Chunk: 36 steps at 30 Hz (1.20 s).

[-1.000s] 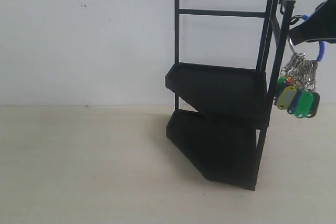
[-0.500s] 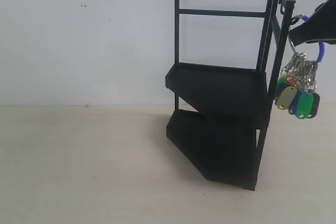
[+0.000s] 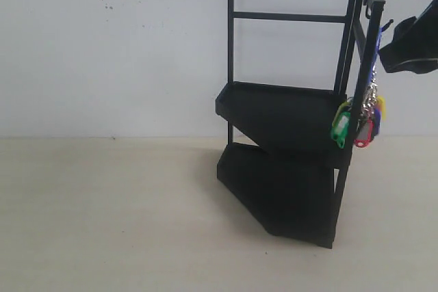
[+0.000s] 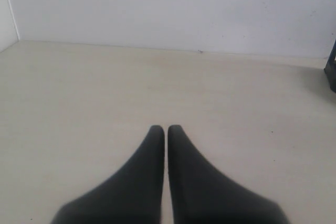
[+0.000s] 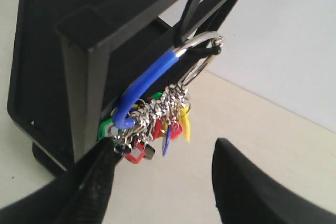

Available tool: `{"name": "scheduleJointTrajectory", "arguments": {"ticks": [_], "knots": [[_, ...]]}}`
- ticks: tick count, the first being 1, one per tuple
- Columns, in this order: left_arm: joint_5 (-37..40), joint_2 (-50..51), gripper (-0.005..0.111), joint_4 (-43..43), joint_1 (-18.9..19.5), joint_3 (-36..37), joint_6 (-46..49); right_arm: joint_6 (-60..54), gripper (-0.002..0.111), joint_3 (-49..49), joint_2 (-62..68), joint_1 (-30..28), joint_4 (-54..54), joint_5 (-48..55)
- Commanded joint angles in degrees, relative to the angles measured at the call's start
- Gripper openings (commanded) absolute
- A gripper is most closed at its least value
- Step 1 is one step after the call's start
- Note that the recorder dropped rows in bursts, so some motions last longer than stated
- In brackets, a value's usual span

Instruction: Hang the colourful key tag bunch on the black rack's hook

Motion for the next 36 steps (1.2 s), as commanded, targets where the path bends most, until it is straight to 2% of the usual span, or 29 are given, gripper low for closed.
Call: {"name": "scheduleJointTrajectory", "arguments": {"ticks": [1, 7, 11, 14, 16, 18, 24, 28, 36], "knots": [[-0.20, 0.20, 0.004, -0.05, -0.48, -0.14, -0.36, 0.45, 0.054, 0.08, -2.58, -1.14, -1.02, 0.43], [-0.20, 0.20, 0.004, -0.05, -0.48, -0.14, -0.36, 1.99, 0.054, 0.08, -6.17, -4.99, -1.02, 4.49], [-0.20, 0.20, 0.004, -0.05, -0.48, -0.14, -0.36, 10.87, 0.050, 0.08, -7.82, -6.32, -1.02, 7.73], [-0.20, 0.20, 0.004, -0.05, -0.48, -0.14, -0.36, 18.25, 0.030, 0.08, -8.87, -6.32, -0.15, 11.24], [-0.20, 0.20, 0.004, -0.05, -0.48, -0.14, -0.36, 18.40, 0.012, 0.34, -9.56, -6.32, 1.89, 14.35], [-0.20, 0.20, 0.004, -0.05, -0.48, -0.14, -0.36, 18.40, 0.000, 2.27, -11.00, -6.32, 4.40, 15.58], [-0.20, 0.20, 0.004, -0.05, -0.48, -0.14, -0.36, 18.78, 0.000, 15.45, -18.35, -6.32, 12.35, 9.16], [-0.20, 0.20, 0.004, -0.05, -0.48, -0.14, -0.36, 18.78, 0.000, 24.22, -22.55, -6.32, 16.87, 9.89], [-0.20, 0.20, 0.004, -0.05, -0.48, -0.14, -0.36, 18.78, 0.000, 30.07, -25.40, -6.32, 16.64, 12.56]]}}
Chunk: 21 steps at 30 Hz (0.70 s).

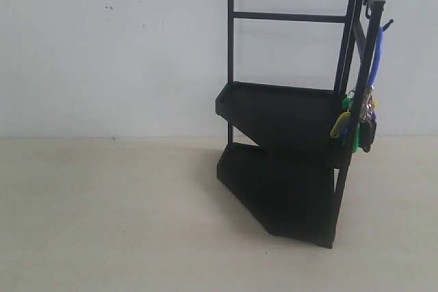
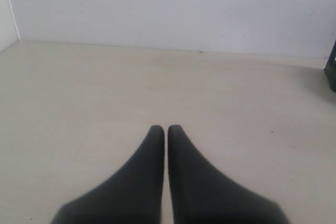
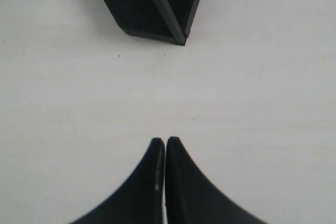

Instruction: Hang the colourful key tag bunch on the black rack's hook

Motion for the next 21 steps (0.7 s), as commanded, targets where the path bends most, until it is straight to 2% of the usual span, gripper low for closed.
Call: {"name": "scheduleJointTrajectory", "arguments": {"ticks": [1, 15, 21], "knots": [[-0.20, 0.20, 0.004, -0.05, -0.48, -0.14, -0.36, 0.00, 0.000, 0.93, -0.60, -0.15, 0.16, 0.05], [-0.20, 0.20, 0.004, -0.05, -0.48, -0.14, -0.36, 0.00, 0.000, 0.93, -0.84, -0.15, 0.16, 0.05], [-0.20, 0.20, 0.004, -0.05, -0.48, -0.14, -0.36, 0.00, 0.000, 0.93, -6.50, -0.15, -0.07, -0.06]]}}
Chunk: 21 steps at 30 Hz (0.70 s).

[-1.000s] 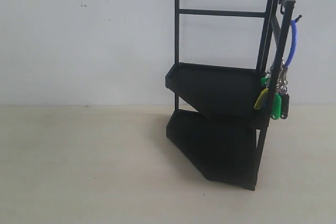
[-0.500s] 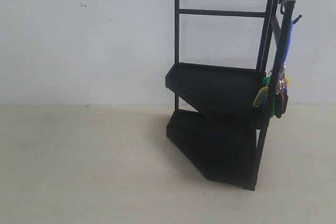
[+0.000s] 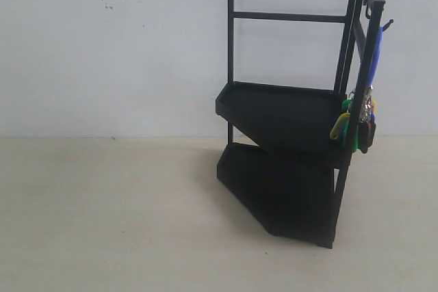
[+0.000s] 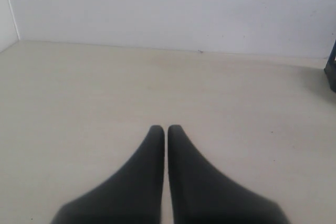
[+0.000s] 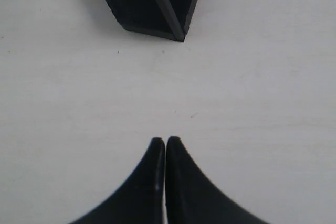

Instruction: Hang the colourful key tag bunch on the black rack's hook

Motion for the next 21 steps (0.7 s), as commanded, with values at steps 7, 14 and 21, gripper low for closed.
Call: {"name": "scheduleJointTrajectory", "arguments": {"ticks": [7, 14, 21], "knots": [[-0.20, 0.20, 0.004, -0.05, -0.48, -0.14, -0.36, 0.59, 0.000, 6.08, -26.09, -0.15, 2.14, -5.50], [-0.20, 0.20, 0.004, -0.05, -0.48, -0.14, -0.36, 0.59, 0.000, 17.45, -30.87, -0.01, 4.66, -5.91], [-0.20, 0.20, 0.004, -0.05, -0.48, -0.14, -0.36, -0.95, 0.000, 28.43, -32.13, 11.48, 11.80, -36.19]]}}
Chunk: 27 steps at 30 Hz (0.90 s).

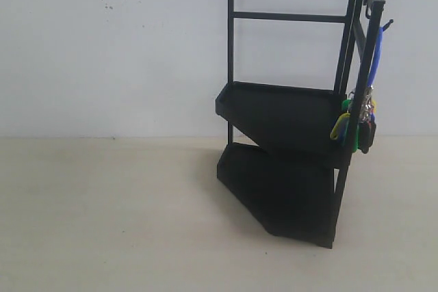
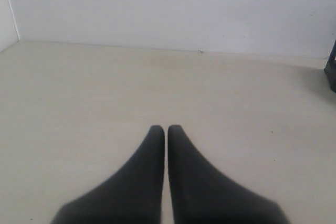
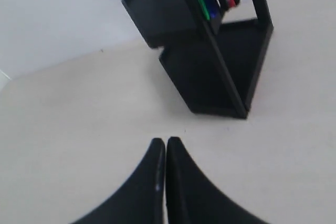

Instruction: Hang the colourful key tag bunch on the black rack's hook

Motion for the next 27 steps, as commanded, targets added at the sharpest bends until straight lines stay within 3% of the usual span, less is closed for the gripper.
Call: {"name": "scheduleJointTrajectory", "arguments": {"ticks": [1, 7, 15, 27], "knots": [[-0.20, 0.20, 0.004, -0.05, -0.48, -0.14, -0.36, -4.59, 0.000, 4.33, -2.05, 4.65, 1.15, -12.61], [-0.20, 0.20, 0.004, -0.05, -0.48, -0.14, -0.36, -12.92, 0.000, 11.84, -5.17, -4.40, 1.15, -20.63], [-0.20, 0.20, 0.004, -0.05, -0.48, -0.14, -0.36, -13.91, 0.000, 19.64, -14.06, -5.46, 1.06, -31.85], [-0.20, 0.20, 0.004, -0.05, -0.48, -0.14, -0.36, -16.08, 0.000, 19.64, -18.47, -8.99, 0.92, -26.97]]}}
